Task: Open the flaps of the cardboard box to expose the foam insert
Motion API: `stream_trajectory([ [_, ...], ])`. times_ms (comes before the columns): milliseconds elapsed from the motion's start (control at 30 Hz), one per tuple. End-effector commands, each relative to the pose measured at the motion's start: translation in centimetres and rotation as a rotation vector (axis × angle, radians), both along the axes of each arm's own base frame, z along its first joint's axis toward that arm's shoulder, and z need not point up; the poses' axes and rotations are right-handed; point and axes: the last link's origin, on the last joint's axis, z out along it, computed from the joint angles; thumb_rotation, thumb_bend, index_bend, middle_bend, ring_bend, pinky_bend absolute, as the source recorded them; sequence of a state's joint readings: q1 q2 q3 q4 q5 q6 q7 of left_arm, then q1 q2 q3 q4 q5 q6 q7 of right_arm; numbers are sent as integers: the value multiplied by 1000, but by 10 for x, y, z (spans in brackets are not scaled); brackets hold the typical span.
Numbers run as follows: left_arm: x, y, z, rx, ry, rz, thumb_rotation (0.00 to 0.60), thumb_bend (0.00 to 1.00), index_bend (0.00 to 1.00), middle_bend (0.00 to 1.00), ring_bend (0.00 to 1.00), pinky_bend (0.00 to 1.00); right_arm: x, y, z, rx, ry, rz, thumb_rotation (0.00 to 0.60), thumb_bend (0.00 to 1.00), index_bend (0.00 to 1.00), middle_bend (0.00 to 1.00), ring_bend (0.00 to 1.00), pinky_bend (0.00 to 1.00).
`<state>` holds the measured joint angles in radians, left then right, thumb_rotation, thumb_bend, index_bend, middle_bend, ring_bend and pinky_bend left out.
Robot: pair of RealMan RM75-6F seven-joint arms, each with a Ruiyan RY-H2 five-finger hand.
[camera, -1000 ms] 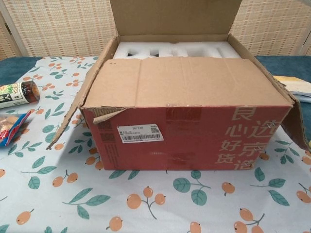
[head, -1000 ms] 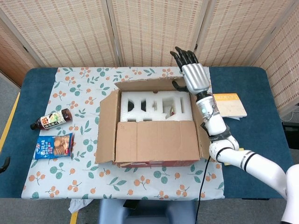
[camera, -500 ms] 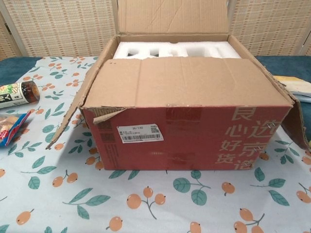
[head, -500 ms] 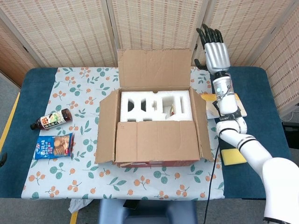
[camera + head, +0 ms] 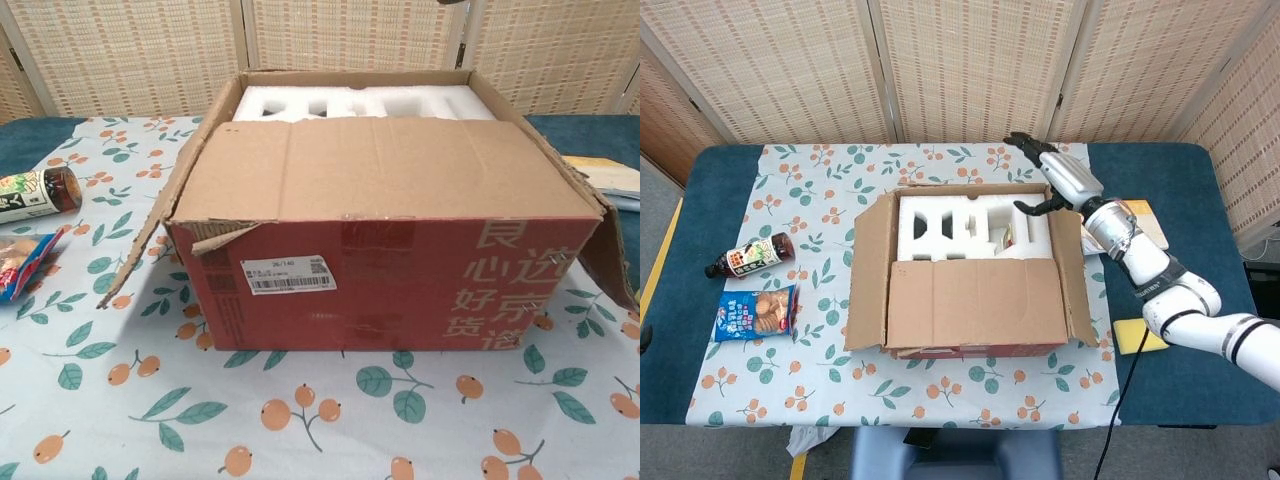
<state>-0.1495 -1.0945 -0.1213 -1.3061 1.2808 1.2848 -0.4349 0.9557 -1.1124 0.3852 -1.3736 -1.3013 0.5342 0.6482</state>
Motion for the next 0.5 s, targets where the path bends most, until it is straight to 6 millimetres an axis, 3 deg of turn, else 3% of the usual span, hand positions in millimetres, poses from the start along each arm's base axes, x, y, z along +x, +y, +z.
stream_trajectory([
  [33, 0, 0, 0, 2, -2, -1, 600, 477, 0, 0, 0, 0, -15, 24, -1, 150, -9, -75, 600, 377, 0, 0, 0, 220],
  [167, 1, 0, 0, -1, 1, -6, 600, 478, 0, 0, 0, 0, -14, 28, -12, 223, -128, -126, 600, 377, 0, 0, 8, 406],
  [233, 2, -1, 0, 0, 3, -11, 600, 478, 0, 0, 0, 0, -15, 29, -18, 259, -201, -157, 600, 377, 0, 0, 20, 450],
  [500, 2, -2, 2, 12, -9, -16, 600, 478, 0, 0, 0, 0, -24, 27, -34, 344, -234, -177, 600, 377, 0, 0, 29, 487],
])
